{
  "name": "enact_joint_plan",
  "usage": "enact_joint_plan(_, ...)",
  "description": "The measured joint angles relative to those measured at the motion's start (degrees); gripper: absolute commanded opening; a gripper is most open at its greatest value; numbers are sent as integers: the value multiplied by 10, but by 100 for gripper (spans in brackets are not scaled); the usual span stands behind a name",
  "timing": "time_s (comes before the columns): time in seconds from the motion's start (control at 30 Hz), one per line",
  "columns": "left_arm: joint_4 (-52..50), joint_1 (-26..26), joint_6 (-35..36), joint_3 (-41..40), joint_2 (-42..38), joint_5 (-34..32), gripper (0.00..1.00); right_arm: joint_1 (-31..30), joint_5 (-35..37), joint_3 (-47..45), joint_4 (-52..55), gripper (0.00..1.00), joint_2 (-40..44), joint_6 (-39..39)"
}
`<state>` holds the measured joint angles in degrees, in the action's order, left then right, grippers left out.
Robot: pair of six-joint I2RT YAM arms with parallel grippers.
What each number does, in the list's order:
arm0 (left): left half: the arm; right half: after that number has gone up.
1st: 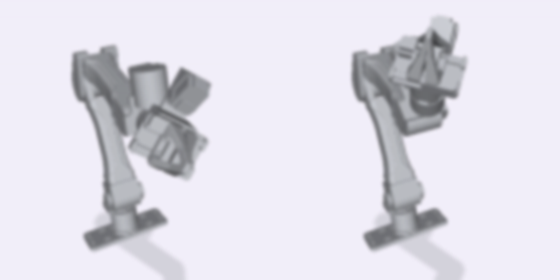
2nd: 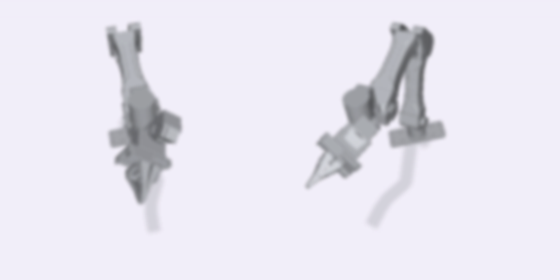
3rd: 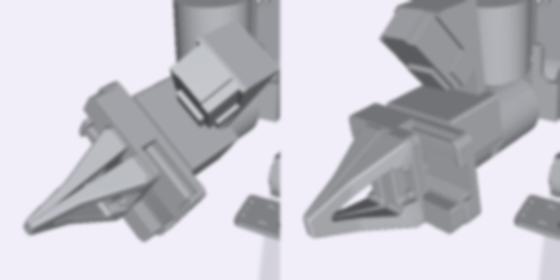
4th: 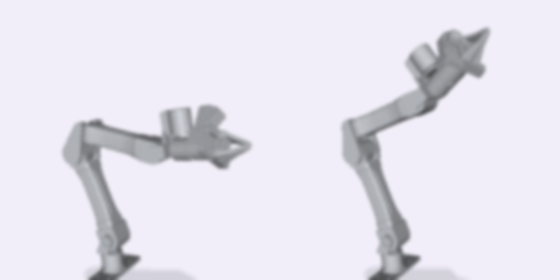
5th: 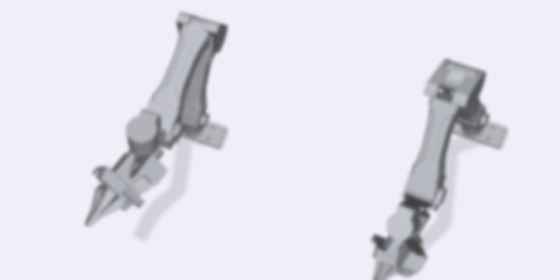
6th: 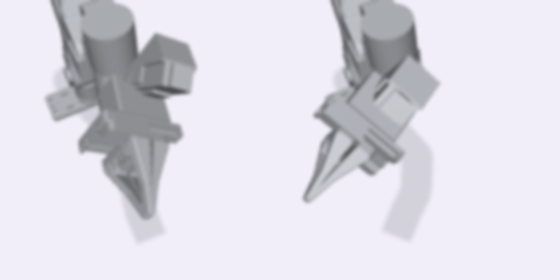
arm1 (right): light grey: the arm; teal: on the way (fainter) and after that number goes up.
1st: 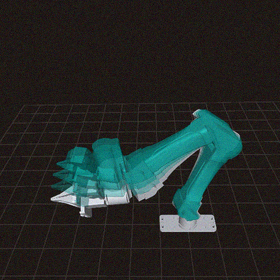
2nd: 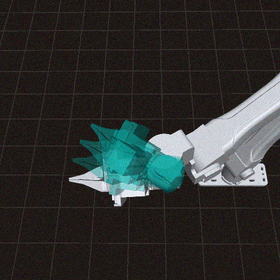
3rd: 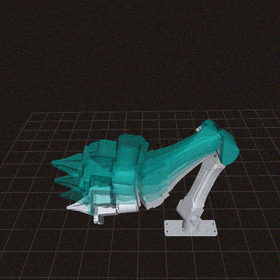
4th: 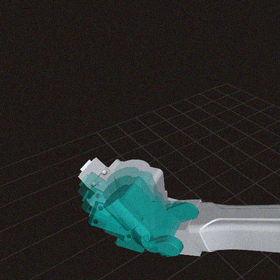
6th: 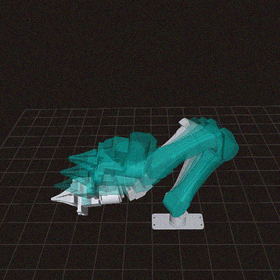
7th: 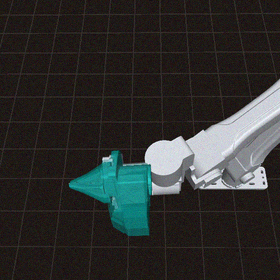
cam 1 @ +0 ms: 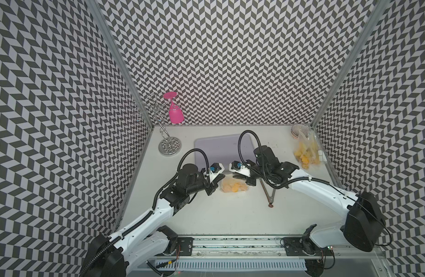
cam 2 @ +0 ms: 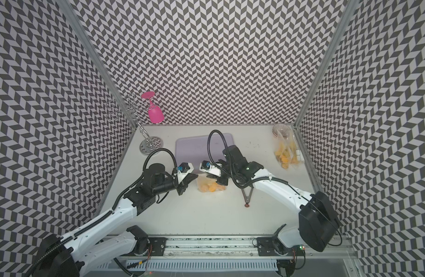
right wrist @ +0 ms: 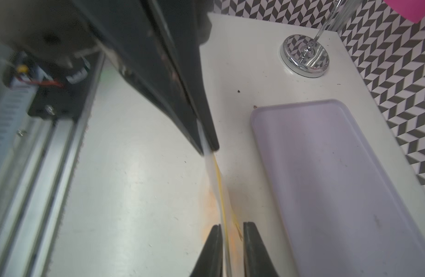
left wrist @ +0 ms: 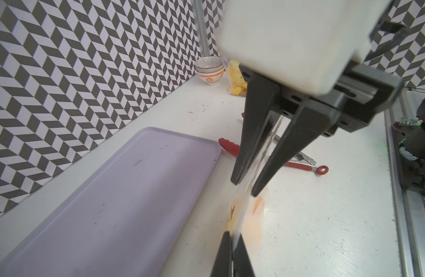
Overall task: Put the cookies into a resealable bag to prevent moisture
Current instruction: Close the ziploc bag at the center of the board, then pick up the ziploc bag from the center of the board.
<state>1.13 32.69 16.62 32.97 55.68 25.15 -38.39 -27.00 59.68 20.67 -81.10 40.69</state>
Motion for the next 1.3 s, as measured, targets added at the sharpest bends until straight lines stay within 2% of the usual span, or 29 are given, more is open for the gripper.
enact_joint_plan(0.03, 1, 0, 0, 0, 0, 0, 0, 4, -1, -2, 1, 34, 3, -3)
enact_joint_plan(0.1, -2, 3, 0, 0, -2, -3, 0, 11, 8, -9, 2, 0, 13, 3)
enact_joint_plan(0.13, -2, 3, 0, 0, -3, -5, 0, 18, 14, -14, 5, 0, 19, 1)
enact_joint_plan(0.17, -2, 2, 0, 0, -4, -6, 0, 25, 13, -17, 7, 6, 24, -2)
enact_joint_plan(0.2, 0, 2, 0, 0, -4, -7, 0, 28, 11, -20, 8, 27, 28, -3)
enact_joint_plan(0.23, -1, 3, 0, 0, -5, -7, 0, 31, 14, -23, 9, 24, 32, -3)
enact_joint_plan(0.27, -4, 3, 0, 0, -7, -9, 0, 36, 21, -27, 11, 2, 38, -1)
enact_joint_plan(0.3, -4, 3, 0, 0, -7, -13, 0, 43, 26, -32, 14, 0, 43, 2)
enact_joint_plan(0.33, -3, 2, 0, 0, -7, -14, 0, 50, 29, -38, 16, 4, 49, -3)
enact_joint_plan(0.37, -3, 2, 0, 0, -7, -15, 0, 56, 26, -43, 17, 30, 53, -2)
enact_joint_plan(0.4, -3, 4, 0, 0, -7, -15, 0, 57, 28, -47, 18, 36, 56, -4)
enact_joint_plan(0.43, -4, 5, 0, 0, -7, -16, 0, 59, 33, -52, 19, 10, 61, -4)
enact_joint_plan(0.47, -4, 3, 0, 0, -7, -20, 0, 63, 42, -58, 21, 0, 66, -1)
enact_joint_plan(0.5, -5, 3, 0, 0, -7, -21, 0, 68, 46, -63, 22, 0, 69, -2)
enact_joint_plan(0.53, -5, 2, 0, 0, -7, -22, 0, 71, 48, -67, 26, 10, 72, -7)
enact_joint_plan(0.57, -5, 2, 0, 0, -7, -23, 0, 74, 48, -70, 28, 32, 73, -8)
enact_joint_plan(0.6, -7, 2, 0, 0, -7, -24, 0, 74, 56, -71, 30, 29, 76, -10)
enact_joint_plan(0.63, -7, 3, 0, 0, -7, -25, 0, 74, 60, -73, 33, 6, 77, -7)
enact_joint_plan(0.7, -8, 2, 0, 0, -7, -29, 0, 75, 68, -74, 39, 0, 80, -10)
enact_joint_plan(0.73, -8, 2, 0, 0, -7, -29, 0, 75, 68, -74, 40, 15, 81, -10)
enact_joint_plan(0.77, -8, 2, 0, 0, -7, -30, 0, 75, 67, -73, 41, 40, 82, -13)
enact_joint_plan(0.87, -8, 2, 0, 0, -7, -28, 0, 75, 44, -74, 36, 46, 85, -13)
enact_joint_plan(0.97, -8, 2, -1, 3, -1, -22, 0, 71, 5, -73, 9, 43, 84, -20)
enact_joint_plan(1.0, -8, 2, -1, 6, 2, -21, 0, 69, -3, -73, 1, 37, 83, -22)
enact_joint_plan(1.07, -8, 2, -2, 11, 7, -19, 0, 61, -21, -65, -9, 9, 73, -27)
enact_joint_plan(1.1, -8, 2, -2, 13, 7, -18, 0, 58, -26, -59, -12, 0, 66, -28)
enact_joint_plan(1.13, -8, 2, -4, 16, 9, -17, 2, 55, -31, -52, -13, 0, 55, -31)
enact_joint_plan(1.2, -10, 2, -9, 25, 12, -20, 22, 53, -35, -35, -7, 0, 38, -38)
enact_joint_plan(1.3, -11, 2, -29, 49, 14, -35, 82, 52, -24, -11, 2, 0, 27, -65)
